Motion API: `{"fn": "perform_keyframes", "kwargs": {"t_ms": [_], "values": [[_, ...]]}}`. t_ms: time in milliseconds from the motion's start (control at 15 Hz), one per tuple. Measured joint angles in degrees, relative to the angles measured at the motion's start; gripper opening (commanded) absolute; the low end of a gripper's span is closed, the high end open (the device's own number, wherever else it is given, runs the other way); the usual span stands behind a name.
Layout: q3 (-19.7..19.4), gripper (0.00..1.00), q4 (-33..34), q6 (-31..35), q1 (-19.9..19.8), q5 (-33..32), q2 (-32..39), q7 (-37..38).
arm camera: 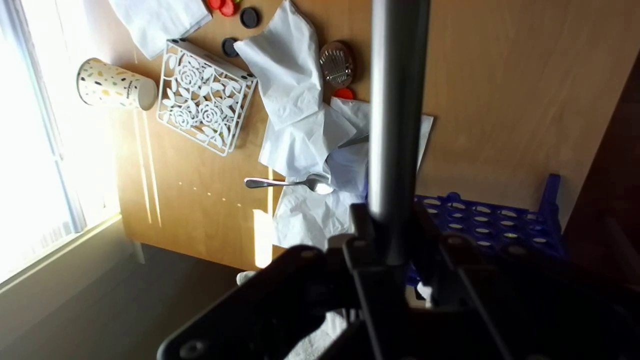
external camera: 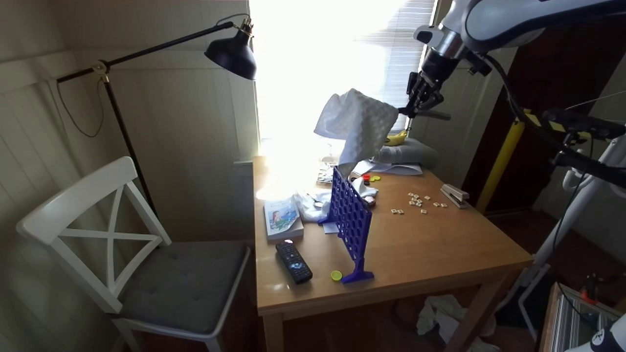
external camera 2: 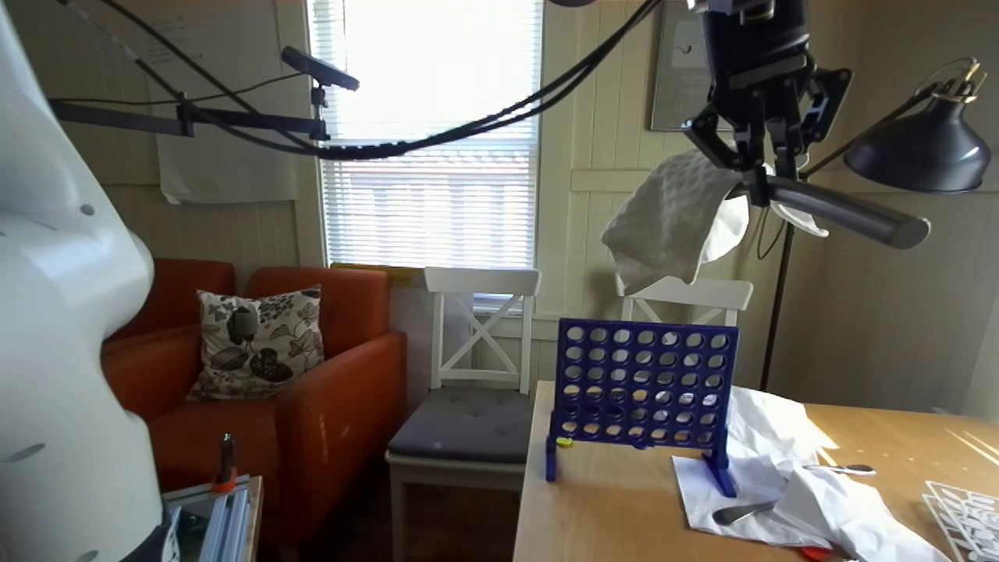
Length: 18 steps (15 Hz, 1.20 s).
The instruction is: Use the spatula to put the white towel on the blue gameboard.
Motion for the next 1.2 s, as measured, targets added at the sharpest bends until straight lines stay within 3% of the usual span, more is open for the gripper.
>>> {"fn": "perform_keyframes", "kwargs": {"t_ms": [200, 400, 1200], "values": [[1.19, 0.06, 4.34, -2.66, 0.19, 0.57, 4.9, 0.0], [2.34, 0.06, 4.68, -3.94, 0.19, 0.58, 6.35, 0.14], [2.98, 0.06, -4.19, -6.99, -0.7, 0.6, 3.45, 4.11]]}}
